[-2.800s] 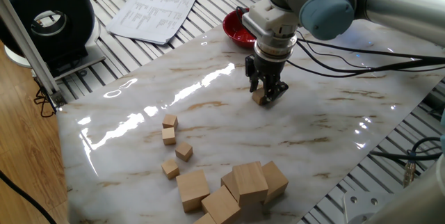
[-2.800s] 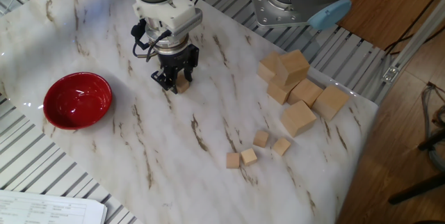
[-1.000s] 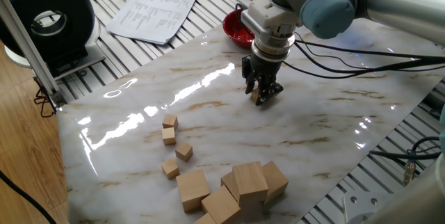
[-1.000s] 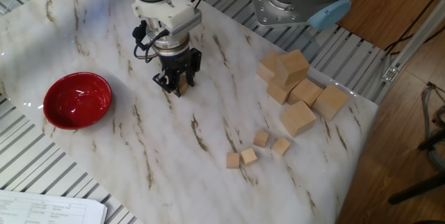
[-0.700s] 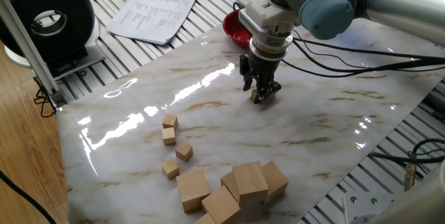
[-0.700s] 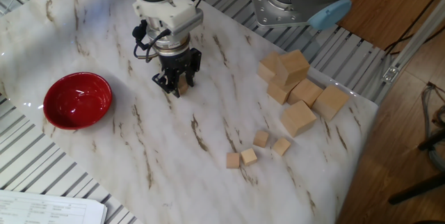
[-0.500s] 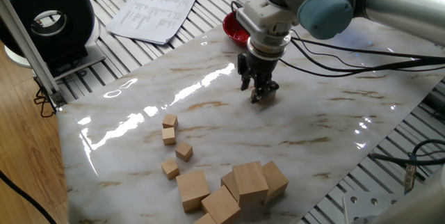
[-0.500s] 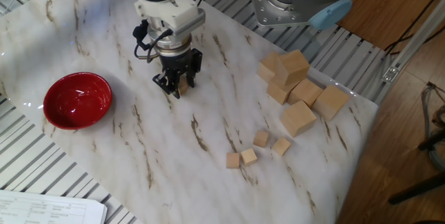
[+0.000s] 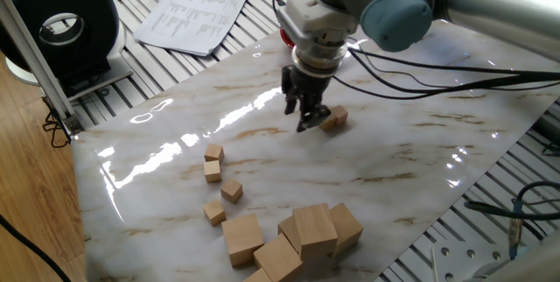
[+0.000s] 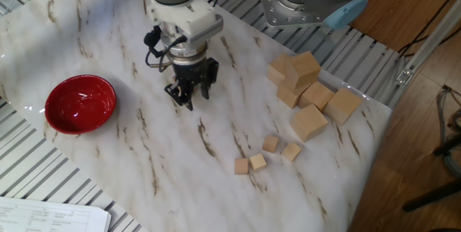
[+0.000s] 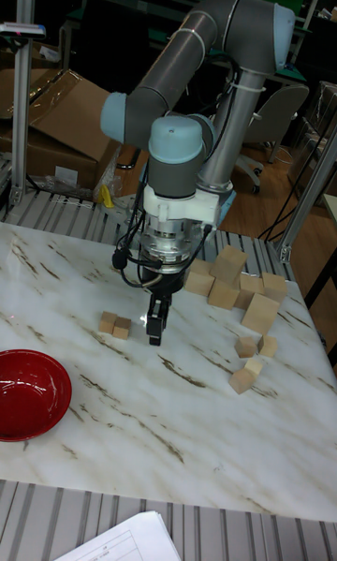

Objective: Stack the blocks into a pyramid shape

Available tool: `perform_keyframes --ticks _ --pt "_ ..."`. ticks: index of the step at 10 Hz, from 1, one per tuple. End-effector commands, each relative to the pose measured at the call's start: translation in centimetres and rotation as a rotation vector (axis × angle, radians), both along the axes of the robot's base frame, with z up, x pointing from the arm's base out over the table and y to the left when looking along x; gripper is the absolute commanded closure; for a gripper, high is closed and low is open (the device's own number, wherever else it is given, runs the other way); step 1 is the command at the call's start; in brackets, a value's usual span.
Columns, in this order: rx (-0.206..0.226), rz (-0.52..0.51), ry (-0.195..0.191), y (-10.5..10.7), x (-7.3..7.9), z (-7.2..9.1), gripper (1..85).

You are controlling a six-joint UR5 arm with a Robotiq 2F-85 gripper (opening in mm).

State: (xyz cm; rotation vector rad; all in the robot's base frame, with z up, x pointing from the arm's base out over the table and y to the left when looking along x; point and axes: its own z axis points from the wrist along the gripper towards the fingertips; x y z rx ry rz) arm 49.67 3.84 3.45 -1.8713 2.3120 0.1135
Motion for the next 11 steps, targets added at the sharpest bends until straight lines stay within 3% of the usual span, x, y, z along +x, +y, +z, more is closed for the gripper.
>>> perform_keyframes --ticks 1,4,5,7,11 --pt "0.022 -0.064 -0.022 3.1 1.2 0.2 37.7" --pt "0.025 -0.099 -0.039 5.0 2.2 -0.6 37.7" --pt "0.007 -0.113 -0.040 4.9 2.3 -0.7 37.7" --pt "-0.016 -0.141 -0.028 5.0 2.0 -0.9 37.7" --pt "-0.015 -0.207 -0.017 6.7 1.4 -1.8 37.7"
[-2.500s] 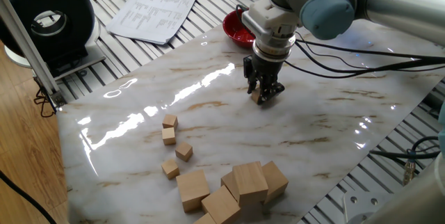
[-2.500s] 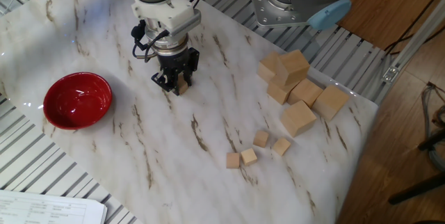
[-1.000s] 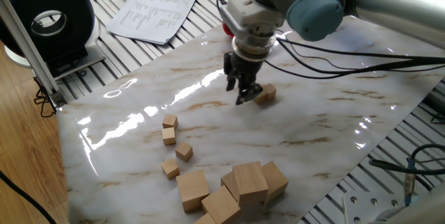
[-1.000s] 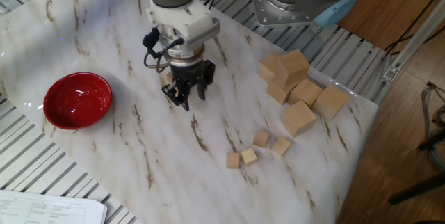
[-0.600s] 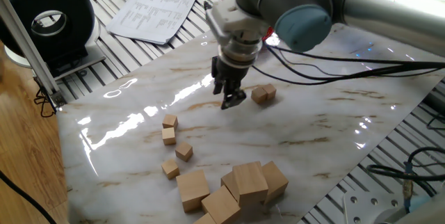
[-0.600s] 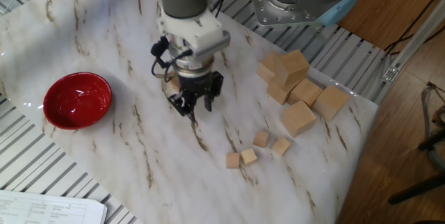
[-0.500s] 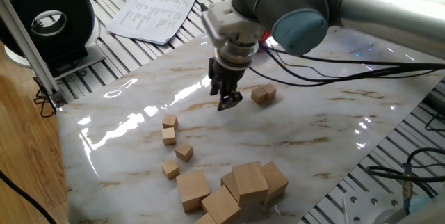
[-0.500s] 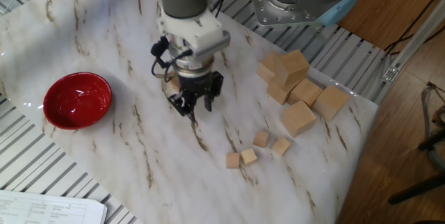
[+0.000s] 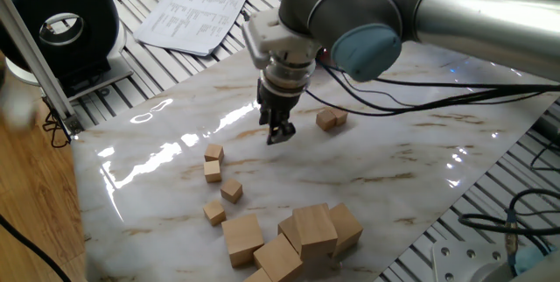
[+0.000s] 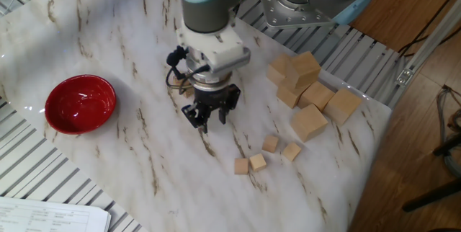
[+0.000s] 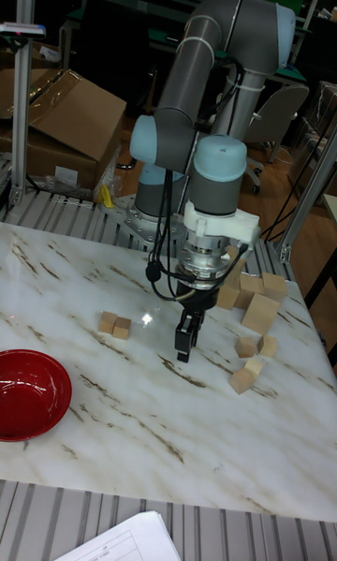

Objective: Stack the blocks into a pyramid shape

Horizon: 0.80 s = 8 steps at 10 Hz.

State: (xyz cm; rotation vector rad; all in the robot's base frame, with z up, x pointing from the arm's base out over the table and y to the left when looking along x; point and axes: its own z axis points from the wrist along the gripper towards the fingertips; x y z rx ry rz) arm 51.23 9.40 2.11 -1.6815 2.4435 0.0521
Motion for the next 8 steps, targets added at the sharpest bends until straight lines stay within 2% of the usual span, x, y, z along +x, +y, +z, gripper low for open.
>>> perform_keyframes --ticks 1,4,5,7,8 --pt "-0.001 -0.055 0.002 1.4 -0.2 -0.7 37.7" --pt "-0.006 -0.058 0.007 0.9 -0.3 -0.8 38.3" --pt "0.006 -0.061 0.022 0.5 -0.6 -0.4 38.3" --pt "-0.028 -0.037 0.034 -0.7 -0.9 -0.2 38.3" --pt "0.017 -0.043 0.048 0.0 -1.5 0.5 38.3"
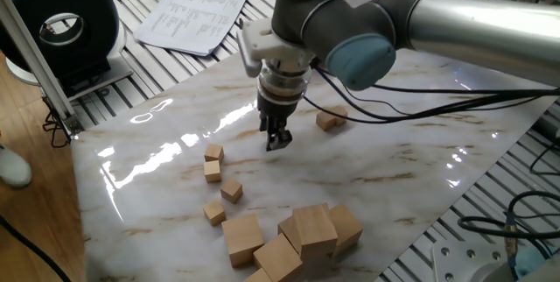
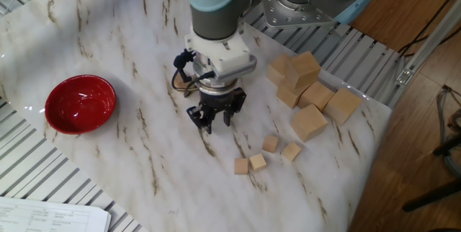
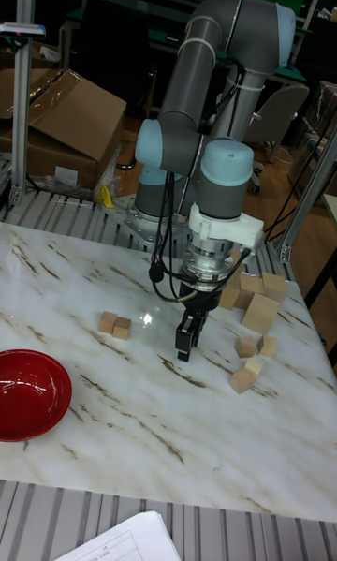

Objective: Stack the blocks into a pyramid shape

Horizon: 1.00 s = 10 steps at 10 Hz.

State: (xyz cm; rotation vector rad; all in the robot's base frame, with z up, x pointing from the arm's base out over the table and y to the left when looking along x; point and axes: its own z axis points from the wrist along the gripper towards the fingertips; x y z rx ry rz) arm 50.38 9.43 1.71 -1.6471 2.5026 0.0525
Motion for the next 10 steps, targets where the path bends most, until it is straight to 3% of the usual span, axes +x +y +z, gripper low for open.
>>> perform_keyframes --ticks 1,2,4,7,9,10 --pt "0.072 -0.016 0.040 0.6 -1.3 1.5 38.3" --pt "0.088 -0.007 0.053 1.1 -2.1 1.9 35.3" --pt "0.045 -0.010 0.039 -1.0 -2.6 2.3 40.0" --pt "0.043 -0.024 0.055 -0.9 -2.9 2.3 39.0" --pt "0.091 -0.055 0.067 -0.1 -2.7 2.4 37.7" --pt "0.059 -0.060 0.058 0.3 -2.7 2.2 37.7"
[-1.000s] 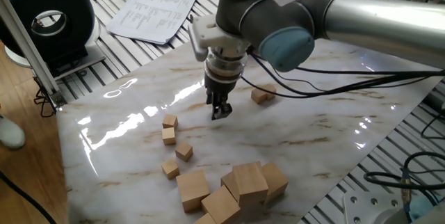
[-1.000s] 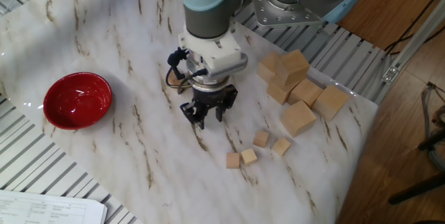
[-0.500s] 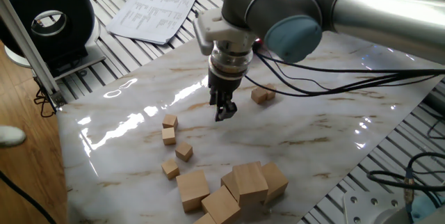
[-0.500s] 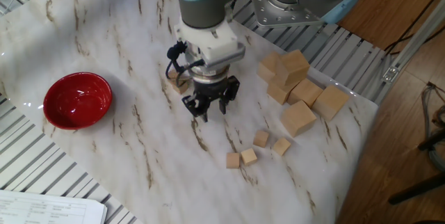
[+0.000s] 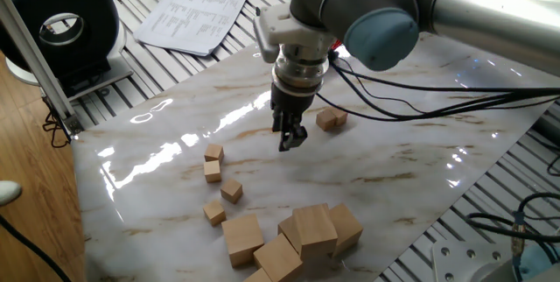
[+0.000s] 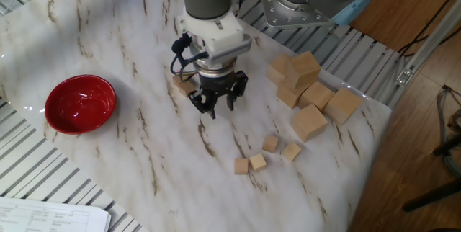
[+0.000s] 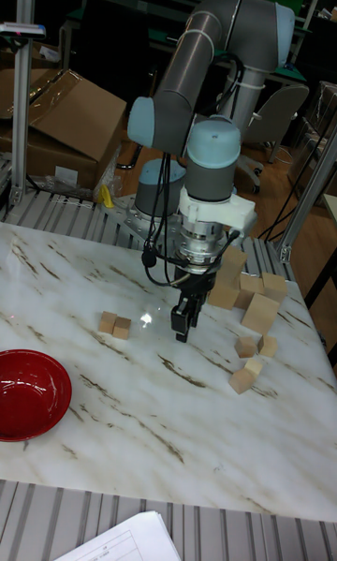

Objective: Stack the blocks into a pyramid shape

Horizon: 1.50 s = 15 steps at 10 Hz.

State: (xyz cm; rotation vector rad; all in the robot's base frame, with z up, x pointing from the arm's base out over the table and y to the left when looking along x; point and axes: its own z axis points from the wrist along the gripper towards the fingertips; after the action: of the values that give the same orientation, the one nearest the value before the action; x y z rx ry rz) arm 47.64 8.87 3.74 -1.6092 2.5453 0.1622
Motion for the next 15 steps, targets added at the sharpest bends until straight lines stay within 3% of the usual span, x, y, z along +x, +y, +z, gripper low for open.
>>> perform_keyframes --ticks 1,3,6,7,9,10,11,12,13,15 --pt "-0.005 -0.045 -0.004 2.1 -0.1 -0.3 37.7" --pt "-0.033 -0.057 -0.042 3.3 0.1 -1.8 37.0" --pt "-0.042 -0.052 -0.064 3.6 0.5 -2.4 38.0" --pt "-0.056 -0.048 -0.064 3.0 0.5 -2.4 42.7" --pt "-0.108 -0.022 -0.024 1.8 -0.6 -2.6 42.7" --pt "-0.119 -0.051 -0.017 1.4 -0.7 -2.6 49.3" --pt "-0.167 -0.086 -0.029 0.1 -0.4 -2.6 83.3" --pt "-0.198 -0.100 -0.029 -0.7 -0.4 -2.6 84.7" --pt "-0.165 -0.149 -0.031 0.0 -0.2 -2.6 84.7" --pt "-0.153 -0.193 -0.062 0.2 0.7 -2.5 84.7"
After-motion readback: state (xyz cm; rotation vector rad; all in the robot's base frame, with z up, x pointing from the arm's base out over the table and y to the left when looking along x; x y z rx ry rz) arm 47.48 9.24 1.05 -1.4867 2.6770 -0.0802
